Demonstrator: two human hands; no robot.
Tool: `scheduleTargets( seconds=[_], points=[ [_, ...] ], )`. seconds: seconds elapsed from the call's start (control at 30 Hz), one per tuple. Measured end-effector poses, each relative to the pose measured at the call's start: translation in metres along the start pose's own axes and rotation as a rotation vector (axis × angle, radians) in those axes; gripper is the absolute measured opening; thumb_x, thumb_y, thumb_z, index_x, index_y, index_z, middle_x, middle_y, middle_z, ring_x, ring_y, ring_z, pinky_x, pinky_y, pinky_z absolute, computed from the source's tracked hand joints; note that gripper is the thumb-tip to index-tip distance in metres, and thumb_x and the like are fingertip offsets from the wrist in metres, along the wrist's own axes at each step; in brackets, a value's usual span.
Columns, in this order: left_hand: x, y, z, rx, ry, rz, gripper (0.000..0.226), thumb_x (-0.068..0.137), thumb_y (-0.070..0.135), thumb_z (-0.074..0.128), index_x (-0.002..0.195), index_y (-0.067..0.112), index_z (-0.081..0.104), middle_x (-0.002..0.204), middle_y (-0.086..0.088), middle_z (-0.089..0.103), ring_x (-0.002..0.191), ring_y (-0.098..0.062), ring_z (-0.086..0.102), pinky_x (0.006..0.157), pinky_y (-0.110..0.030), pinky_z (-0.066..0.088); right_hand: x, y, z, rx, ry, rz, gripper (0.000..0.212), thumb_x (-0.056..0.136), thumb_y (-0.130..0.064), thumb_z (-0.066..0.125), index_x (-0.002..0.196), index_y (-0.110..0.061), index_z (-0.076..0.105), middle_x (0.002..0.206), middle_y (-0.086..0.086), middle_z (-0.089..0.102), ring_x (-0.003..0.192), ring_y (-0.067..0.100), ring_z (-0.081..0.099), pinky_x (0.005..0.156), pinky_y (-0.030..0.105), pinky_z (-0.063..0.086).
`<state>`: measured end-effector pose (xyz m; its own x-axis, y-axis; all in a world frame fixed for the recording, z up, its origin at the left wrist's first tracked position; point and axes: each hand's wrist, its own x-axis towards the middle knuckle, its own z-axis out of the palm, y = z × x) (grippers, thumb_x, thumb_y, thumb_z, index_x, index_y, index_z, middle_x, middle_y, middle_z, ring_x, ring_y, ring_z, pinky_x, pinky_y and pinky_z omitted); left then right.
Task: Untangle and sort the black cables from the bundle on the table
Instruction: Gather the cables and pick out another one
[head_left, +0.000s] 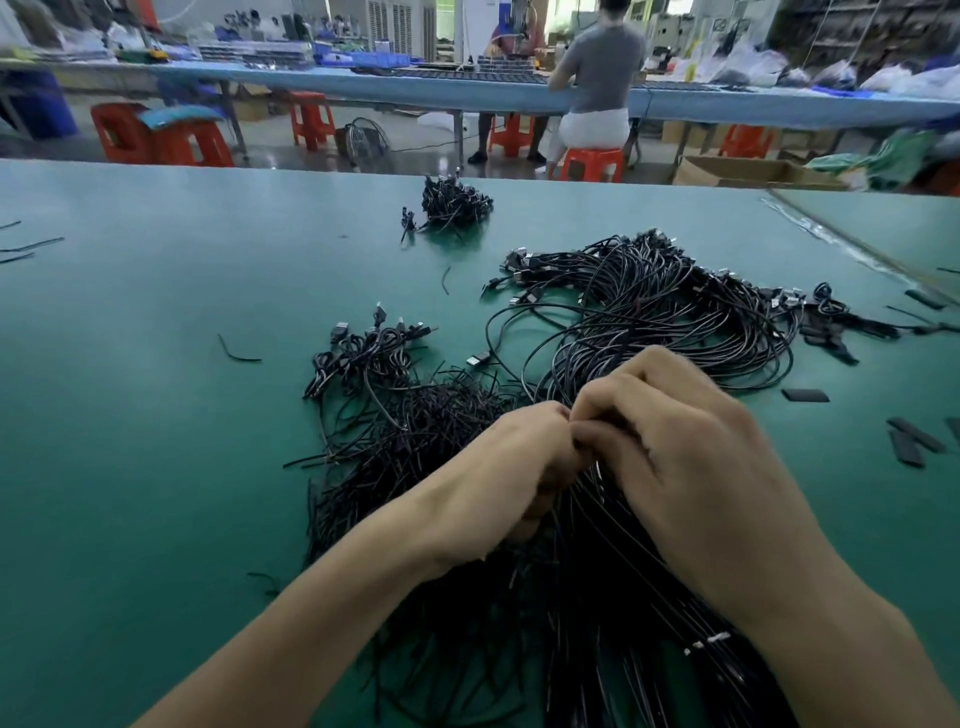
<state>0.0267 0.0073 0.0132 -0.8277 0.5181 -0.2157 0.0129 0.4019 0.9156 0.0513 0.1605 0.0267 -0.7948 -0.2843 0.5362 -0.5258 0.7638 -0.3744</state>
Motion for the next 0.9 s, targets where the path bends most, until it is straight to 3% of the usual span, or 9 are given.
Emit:
scheduleTargets(
  seconds=[0.13, 0.23, 0.37, 0.5, 0.6, 0.73, 0.83, 0.9],
  points=[
    [0.006, 0.000, 0.006, -0.615, 0.043, 0.006, 0.035, 0.105, 0.040, 0.033, 0.079, 0.021, 0.046, 0.064, 0.005, 0.037, 0.055, -0.010, 0.031, 0.048, -0.021, 0.031, -0.001, 0.001, 0.001, -0.018, 0.049, 0.002, 0.016, 0.093, -0.033, 0.052, 0.093, -0.024, 0.066, 0.090, -0.011, 0.047, 0.084, 0.009, 0.050, 0.059, 0.040, 0.051],
    [0.003, -0.010, 0.004, -0.739, -0.004, 0.125, 0.028, 0.097, 0.039, 0.047, 0.085, 0.016, 0.058, 0.068, -0.001, 0.055, 0.061, -0.012, 0.050, 0.060, -0.026, 0.045, -0.001, 0.007, -0.001, 0.060, 0.040, -0.043, 0.010, 0.097, -0.023, 0.057, 0.089, -0.023, 0.064, 0.089, -0.013, 0.046, 0.079, 0.007, 0.053, 0.066, 0.034, 0.050],
    [0.004, -0.013, -0.008, -0.616, 0.013, 0.200, 0.024, 0.086, 0.028, 0.059, 0.102, 0.012, 0.065, 0.083, 0.002, 0.067, 0.075, -0.008, 0.060, 0.072, -0.025, 0.049, 0.000, 0.013, -0.004, 0.111, 0.070, -0.045, 0.007, 0.094, -0.023, 0.061, 0.088, -0.022, 0.065, 0.088, -0.013, 0.047, 0.083, 0.004, 0.054, 0.071, 0.018, 0.042],
    [0.002, -0.013, -0.018, -0.327, 0.145, 0.261, 0.027, 0.081, 0.031, 0.067, 0.101, 0.014, 0.068, 0.067, 0.014, 0.057, 0.059, -0.004, 0.045, 0.057, -0.018, 0.038, 0.000, 0.014, 0.000, 0.112, 0.060, -0.025, 0.006, 0.092, -0.024, 0.062, 0.089, -0.020, 0.064, 0.089, -0.016, 0.045, 0.084, 0.001, 0.051, 0.071, 0.019, 0.041],
    [0.001, -0.012, -0.019, -0.182, 0.229, 0.356, 0.019, 0.085, 0.030, 0.068, 0.093, 0.013, 0.066, 0.064, 0.012, 0.057, 0.054, -0.008, 0.044, 0.050, -0.018, 0.037, 0.000, 0.015, 0.002, 0.105, 0.073, -0.001, 0.005, 0.093, -0.023, 0.062, 0.089, -0.021, 0.064, 0.089, -0.016, 0.046, 0.084, 0.005, 0.051, 0.069, 0.025, 0.043],
    [0.002, -0.013, -0.015, -0.015, 0.352, 0.449, 0.002, 0.092, 0.025, 0.066, 0.091, 0.027, 0.066, 0.069, 0.015, 0.063, 0.060, -0.004, 0.053, 0.058, -0.020, 0.045, 0.000, 0.011, 0.008, 0.184, 0.132, 0.085, 0.011, 0.095, -0.020, 0.062, 0.086, -0.028, 0.061, 0.087, -0.016, 0.051, 0.083, -0.001, 0.053, 0.071, 0.010, 0.040],
    [0.003, -0.017, -0.013, 0.105, 0.479, 0.467, 0.009, 0.088, 0.032, 0.065, 0.096, 0.027, 0.066, 0.077, 0.009, 0.068, 0.066, -0.010, 0.060, 0.062, -0.028, 0.051, 0.000, 0.009, 0.017, 0.362, 0.117, 0.252, 0.023, 0.094, -0.015, 0.064, 0.079, -0.031, 0.059, 0.078, -0.014, 0.055, 0.071, -0.004, 0.054, 0.064, 0.006, 0.038],
    [0.004, -0.018, -0.013, 0.145, 0.523, 0.496, 0.010, 0.088, 0.032, 0.066, 0.098, 0.029, 0.066, 0.082, 0.010, 0.068, 0.069, -0.005, 0.061, 0.065, -0.025, 0.052, 0.001, 0.010, 0.020, 0.461, 0.085, 0.328, 0.021, 0.096, -0.018, 0.061, 0.077, -0.028, 0.061, 0.066, -0.016, 0.054, 0.058, 0.000, 0.049, 0.056, 0.009, 0.037]
  ],
)
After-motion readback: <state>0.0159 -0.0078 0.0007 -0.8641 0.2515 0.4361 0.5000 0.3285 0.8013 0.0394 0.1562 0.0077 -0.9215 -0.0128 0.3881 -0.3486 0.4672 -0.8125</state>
